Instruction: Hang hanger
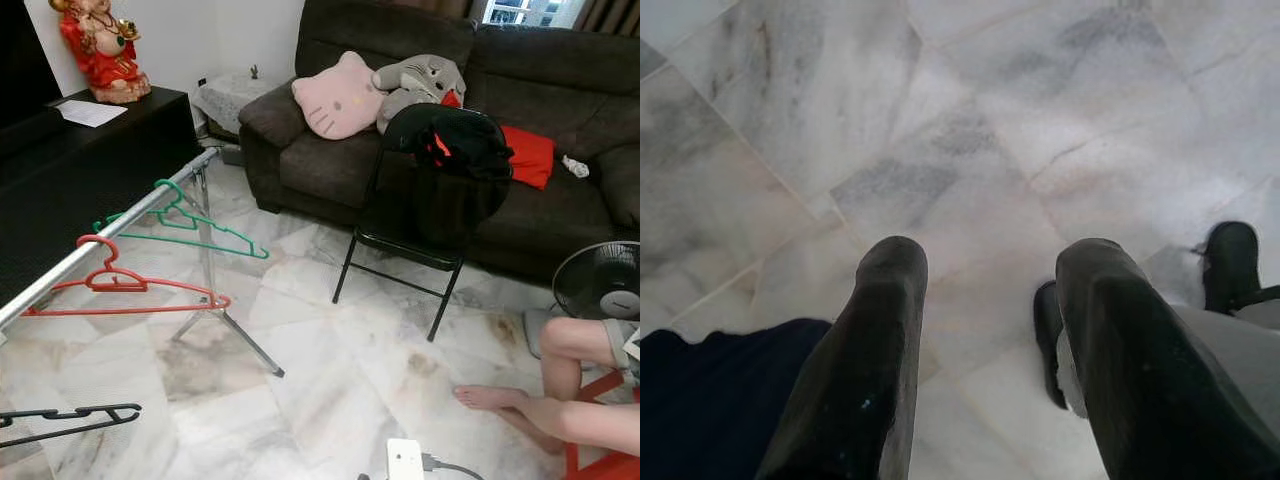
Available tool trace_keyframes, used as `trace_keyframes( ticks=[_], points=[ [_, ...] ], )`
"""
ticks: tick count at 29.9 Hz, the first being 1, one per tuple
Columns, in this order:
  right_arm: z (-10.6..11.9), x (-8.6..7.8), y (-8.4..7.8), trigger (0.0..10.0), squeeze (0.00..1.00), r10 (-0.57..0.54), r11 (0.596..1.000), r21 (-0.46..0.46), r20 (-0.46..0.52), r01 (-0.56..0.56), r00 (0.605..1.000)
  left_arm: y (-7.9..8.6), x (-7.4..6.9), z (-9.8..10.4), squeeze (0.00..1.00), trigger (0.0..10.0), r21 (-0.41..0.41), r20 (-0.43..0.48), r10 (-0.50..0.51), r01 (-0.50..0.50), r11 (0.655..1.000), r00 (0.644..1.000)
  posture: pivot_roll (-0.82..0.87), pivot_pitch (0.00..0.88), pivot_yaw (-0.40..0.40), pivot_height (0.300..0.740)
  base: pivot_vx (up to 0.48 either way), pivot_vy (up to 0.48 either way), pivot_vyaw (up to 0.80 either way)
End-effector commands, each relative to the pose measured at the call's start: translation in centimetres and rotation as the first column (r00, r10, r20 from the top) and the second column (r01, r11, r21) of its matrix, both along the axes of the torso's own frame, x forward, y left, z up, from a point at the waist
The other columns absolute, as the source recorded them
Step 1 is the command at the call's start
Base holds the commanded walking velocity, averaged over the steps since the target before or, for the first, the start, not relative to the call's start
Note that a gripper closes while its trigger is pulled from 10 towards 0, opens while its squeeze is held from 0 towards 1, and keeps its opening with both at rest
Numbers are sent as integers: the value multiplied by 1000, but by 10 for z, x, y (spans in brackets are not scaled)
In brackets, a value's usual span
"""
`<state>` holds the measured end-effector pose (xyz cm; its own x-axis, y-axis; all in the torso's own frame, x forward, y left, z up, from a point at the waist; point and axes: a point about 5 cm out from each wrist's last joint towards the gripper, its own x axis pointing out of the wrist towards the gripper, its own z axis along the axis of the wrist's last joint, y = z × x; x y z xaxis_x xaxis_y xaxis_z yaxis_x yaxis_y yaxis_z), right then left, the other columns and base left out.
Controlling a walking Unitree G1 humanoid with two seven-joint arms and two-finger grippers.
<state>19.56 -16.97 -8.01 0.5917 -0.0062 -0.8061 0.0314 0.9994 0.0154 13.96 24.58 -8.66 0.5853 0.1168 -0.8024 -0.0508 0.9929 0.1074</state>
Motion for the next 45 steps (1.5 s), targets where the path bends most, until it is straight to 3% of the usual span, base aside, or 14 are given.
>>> trace_keyframes(
  ticks=[1,13,26,34,37,45],
  points=[
    [0,0,0,10000,0,2,1000,-3,4,-2,1000,3,-12,-4,0,10000,1,-42,3,-3,1000,999,118,0,-19,740,0,0,0],
    [1,1,-1,10000,0,36,999,-28,13,-36,999,10,-35,-8,0,10000,16,-88,2,-1,1000,996,118,0,-21,740,0,0,604],
    [1,0,-1,10000,0,33,999,-32,9,-33,999,1,-20,-7,0,10000,3,-73,-3,3,1000,997,117,0,-23,740,0,0,800],
    [1,1,-2,10000,0,34,999,-33,7,-33,999,-4,-23,-9,0,10000,2,-82,-9,9,1000,997,119,0,-27,740,0,0,784],
    [1,1,-2,10000,0,31,999,-30,8,-31,999,-1,-31,-11,0,10000,10,-99,-13,14,1000,995,119,0,-27,740,0,0,558],
    [1,1,-1,10000,0,25,999,-28,10,-25,1000,8,-32,-9,0,10000,25,-111,-7,10,1000,994,118,0,-27,740,0,-235,0]
  ],
)
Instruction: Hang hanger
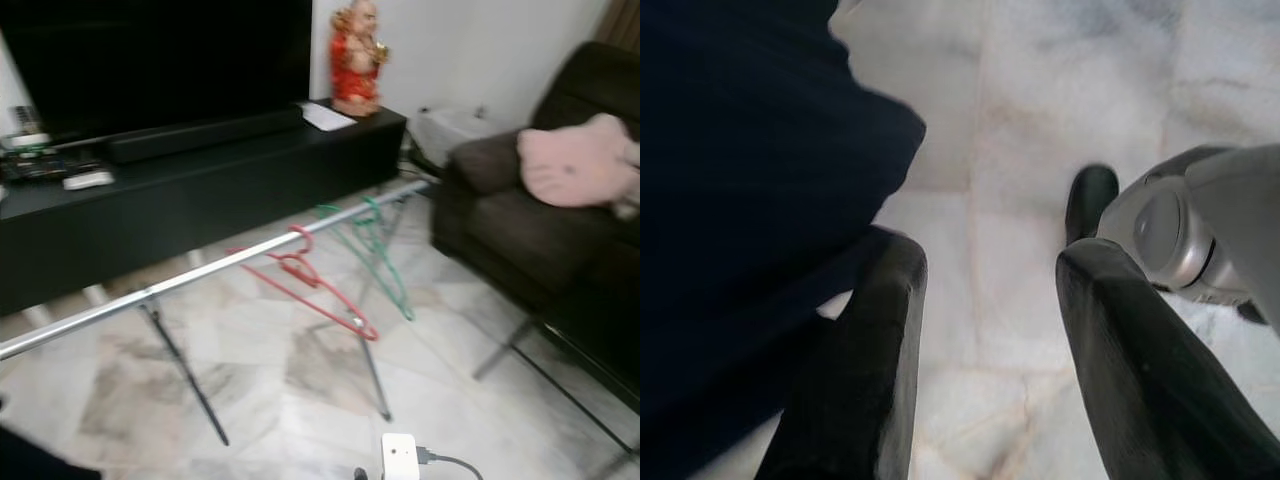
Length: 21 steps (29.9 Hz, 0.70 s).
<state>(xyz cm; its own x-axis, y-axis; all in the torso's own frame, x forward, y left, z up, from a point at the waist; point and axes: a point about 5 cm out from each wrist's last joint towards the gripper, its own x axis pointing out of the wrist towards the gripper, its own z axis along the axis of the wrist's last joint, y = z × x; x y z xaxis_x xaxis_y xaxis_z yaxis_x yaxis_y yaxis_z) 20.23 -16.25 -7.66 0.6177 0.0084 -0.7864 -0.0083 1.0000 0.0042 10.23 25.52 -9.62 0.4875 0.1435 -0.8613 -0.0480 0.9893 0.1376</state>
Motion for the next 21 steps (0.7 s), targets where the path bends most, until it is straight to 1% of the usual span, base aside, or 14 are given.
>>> trace_keyframes(
  ticks=[1,3,7,11,21],
  points=[
    [-3,-6,-9,10000,0,-13,1000,-18,-21,12,1000,-2,6,1,0,10000,0,5,-20,20,1000,1000,118,0,-27,740,0,-274,0],
    [-2,-6,-9,10000,0,-10,1000,-19,-19,10,1000,-2,6,1,0,10000,0,6,-20,20,1000,1000,118,0,-27,740,0,-270,0],
    [-2,-5,-8,10000,0,-6,1000,-19,-16,6,1000,-4,10,1,0,10000,-3,12,-19,19,1000,1000,120,0,-28,740,0,-271,753],
    [-2,-6,-8,10000,0,-31,999,-13,-17,30,999,-8,13,1,0,10000,-7,14,-24,24,1000,1000,119,0,-27,740,0,-269,0],
    [-2,-5,-8,10000,0,-29,999,-13,-16,29,999,-9,11,0,0,10000,-7,12,-27,27,1000,1000,119,0,-26,740,0,-268,0]
  ],
)
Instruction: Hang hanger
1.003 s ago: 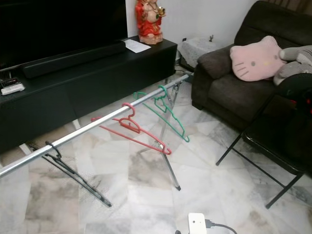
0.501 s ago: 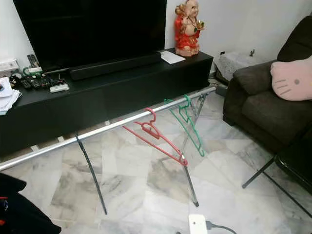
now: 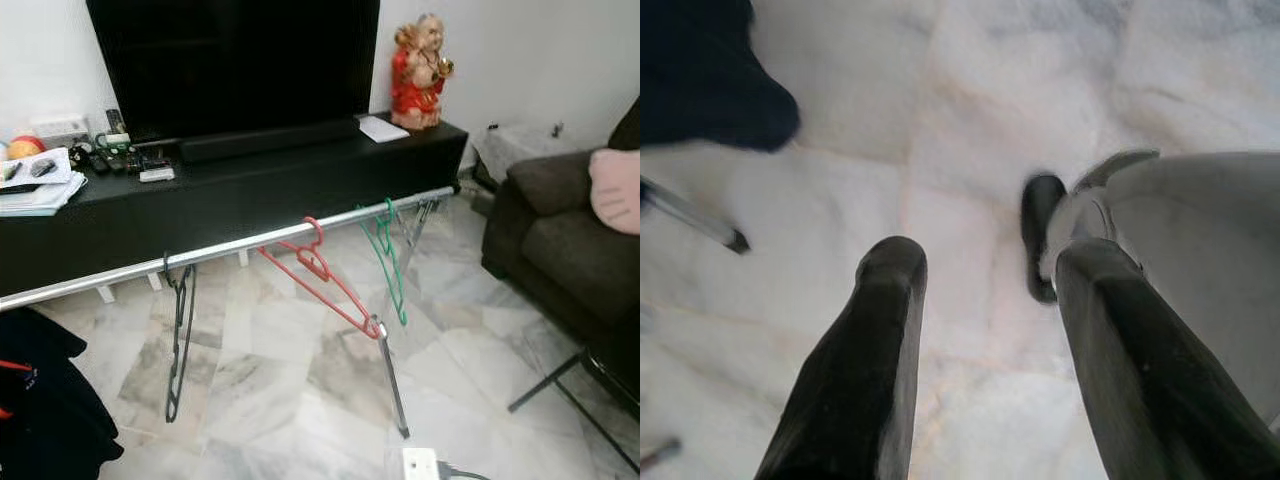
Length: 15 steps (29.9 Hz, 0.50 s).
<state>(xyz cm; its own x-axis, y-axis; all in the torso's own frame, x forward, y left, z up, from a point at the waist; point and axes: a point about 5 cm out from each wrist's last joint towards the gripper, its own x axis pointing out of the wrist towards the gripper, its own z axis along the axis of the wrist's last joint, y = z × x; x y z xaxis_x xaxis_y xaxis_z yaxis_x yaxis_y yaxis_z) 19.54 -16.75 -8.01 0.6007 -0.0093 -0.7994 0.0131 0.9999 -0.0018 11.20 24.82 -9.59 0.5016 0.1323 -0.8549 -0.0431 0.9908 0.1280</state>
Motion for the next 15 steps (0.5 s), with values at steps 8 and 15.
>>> trace_keyframes(
  ticks=[8,15],
  points=[
    [1,2,-3,10000,0,-9,1000,-7,6,9,1000,-1,3,0,0,10000,6,-4,-21,21,1000,1000,120,0,-26,740,0,-255,0],
    [2,2,-3,10000,0,13,1000,-23,9,-13,1000,-1,0,0,0,10000,8,-13,-25,25,1000,1000,117,0,-24,740,0,-253,302]
  ],
)
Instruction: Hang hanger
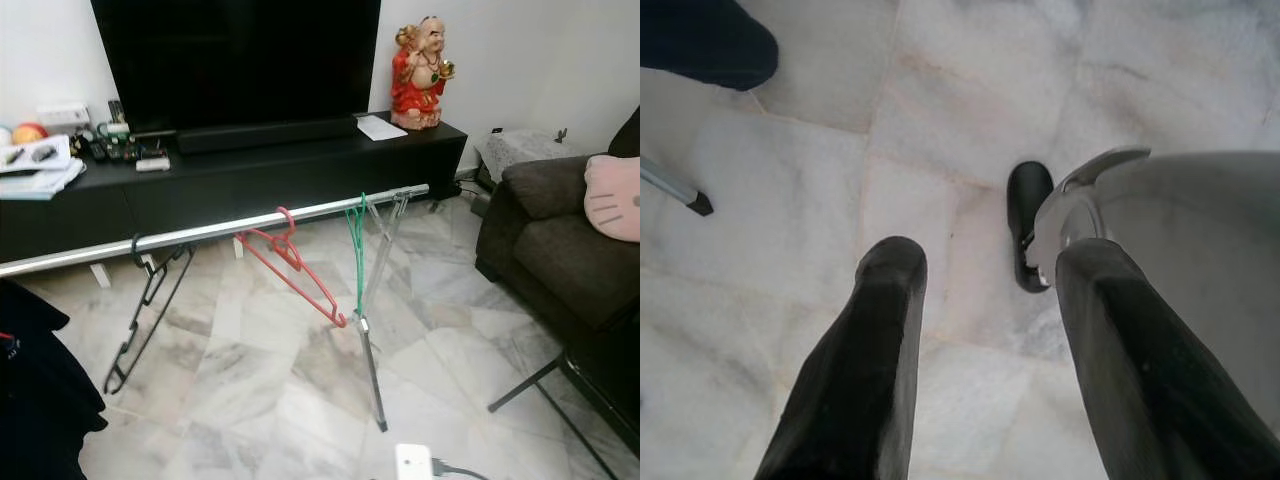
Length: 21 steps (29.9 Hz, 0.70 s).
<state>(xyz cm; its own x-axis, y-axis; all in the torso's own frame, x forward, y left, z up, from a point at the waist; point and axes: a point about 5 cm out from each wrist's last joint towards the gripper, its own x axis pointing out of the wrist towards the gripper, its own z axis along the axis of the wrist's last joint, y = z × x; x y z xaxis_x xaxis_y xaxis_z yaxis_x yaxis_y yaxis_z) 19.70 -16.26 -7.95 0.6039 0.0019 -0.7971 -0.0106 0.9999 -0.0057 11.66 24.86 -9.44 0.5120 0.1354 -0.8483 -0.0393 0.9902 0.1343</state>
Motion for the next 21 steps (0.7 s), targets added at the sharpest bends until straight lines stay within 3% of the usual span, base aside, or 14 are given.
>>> trace_keyframes(
  ticks=[1,13,21],
  points=[
    [1,0,-8,10000,0,-18,1000,-15,6,18,1000,-1,-5,-2,0,10000,2,-25,-20,20,1000,999,116,0,-24,740,0,-255,800],
    [1,0,-8,10000,0,-49,999,-3,8,49,999,0,-3,-1,0,10000,4,-25,-21,21,1000,999,107,0,-19,740,0,-252,0],
    [1,-1,-8,10000,0,-64,998,1,15,64,998,0,-12,-3,0,10000,2,-37,-25,25,1000,999,97,0,-15,740,0,-253,0]
  ],
)
